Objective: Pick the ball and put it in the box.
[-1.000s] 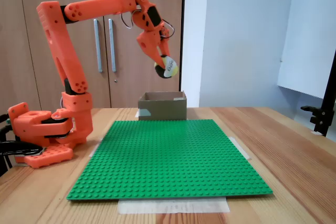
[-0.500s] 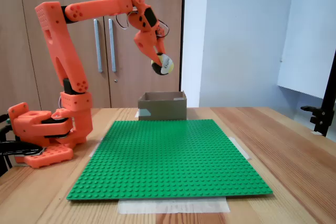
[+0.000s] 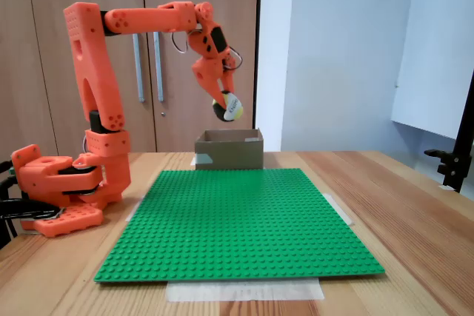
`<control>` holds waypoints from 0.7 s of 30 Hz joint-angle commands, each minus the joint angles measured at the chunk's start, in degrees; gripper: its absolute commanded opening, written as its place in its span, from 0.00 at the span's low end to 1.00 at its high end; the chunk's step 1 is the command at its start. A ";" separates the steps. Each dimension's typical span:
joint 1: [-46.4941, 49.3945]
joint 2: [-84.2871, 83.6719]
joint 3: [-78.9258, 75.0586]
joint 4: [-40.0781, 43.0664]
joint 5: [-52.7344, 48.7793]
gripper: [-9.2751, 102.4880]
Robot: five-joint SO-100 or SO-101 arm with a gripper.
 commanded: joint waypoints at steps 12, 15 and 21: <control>-1.93 -12.13 -12.74 3.60 5.01 0.08; -1.58 -12.83 -12.30 4.04 5.80 0.08; -1.41 -12.83 -11.25 3.16 6.06 0.08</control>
